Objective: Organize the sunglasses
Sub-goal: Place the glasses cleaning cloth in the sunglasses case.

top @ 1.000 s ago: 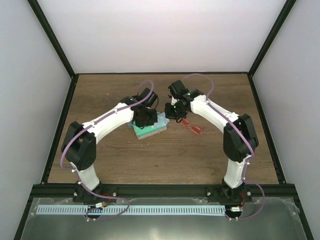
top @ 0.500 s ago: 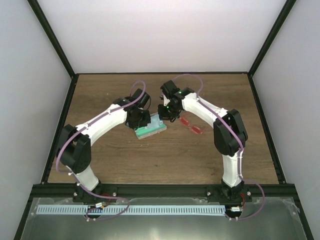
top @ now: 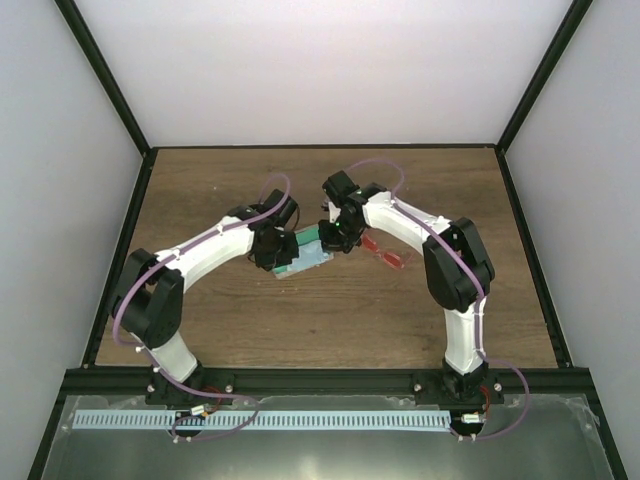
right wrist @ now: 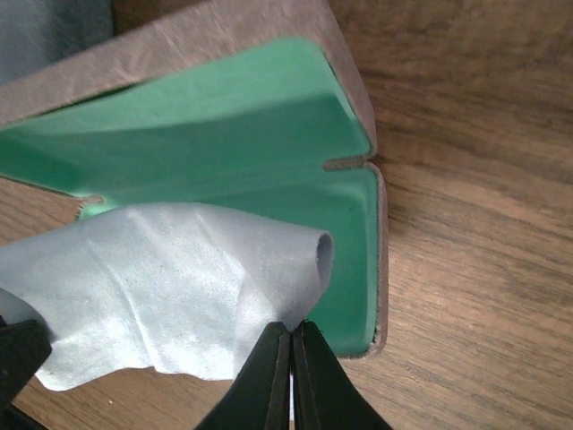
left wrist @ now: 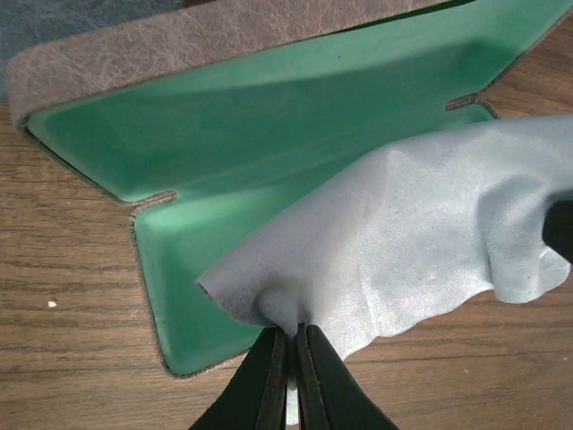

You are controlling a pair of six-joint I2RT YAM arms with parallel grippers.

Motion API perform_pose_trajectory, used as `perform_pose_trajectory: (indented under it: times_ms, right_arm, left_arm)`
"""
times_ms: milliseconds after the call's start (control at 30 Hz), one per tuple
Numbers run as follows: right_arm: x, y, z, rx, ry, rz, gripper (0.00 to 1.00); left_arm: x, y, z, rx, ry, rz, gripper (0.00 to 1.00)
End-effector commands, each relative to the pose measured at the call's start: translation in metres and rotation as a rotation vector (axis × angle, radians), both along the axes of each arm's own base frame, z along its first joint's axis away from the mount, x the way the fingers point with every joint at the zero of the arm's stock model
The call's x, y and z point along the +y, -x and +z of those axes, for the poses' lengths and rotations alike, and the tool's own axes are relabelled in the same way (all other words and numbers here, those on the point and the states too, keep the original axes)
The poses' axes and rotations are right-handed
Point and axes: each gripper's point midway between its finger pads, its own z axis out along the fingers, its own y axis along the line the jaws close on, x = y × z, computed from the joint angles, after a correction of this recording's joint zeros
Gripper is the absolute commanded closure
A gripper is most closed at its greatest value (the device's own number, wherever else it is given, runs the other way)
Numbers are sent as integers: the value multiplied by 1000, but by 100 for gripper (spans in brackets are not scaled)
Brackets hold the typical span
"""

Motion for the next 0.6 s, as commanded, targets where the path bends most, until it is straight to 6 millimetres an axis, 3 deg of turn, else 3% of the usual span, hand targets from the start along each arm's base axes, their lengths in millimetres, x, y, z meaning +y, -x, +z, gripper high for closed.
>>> perform_pose_trajectory:
  times_ms: [0,567]
  right_arm:
    - [2,8,-9,23,-1,28,99]
    - [-11,24,-30,69,40,35,99]
  left_arm:
    - [-4,2,1,3,36,-2,96]
    - [-5,26,-28,92,63,-22,96]
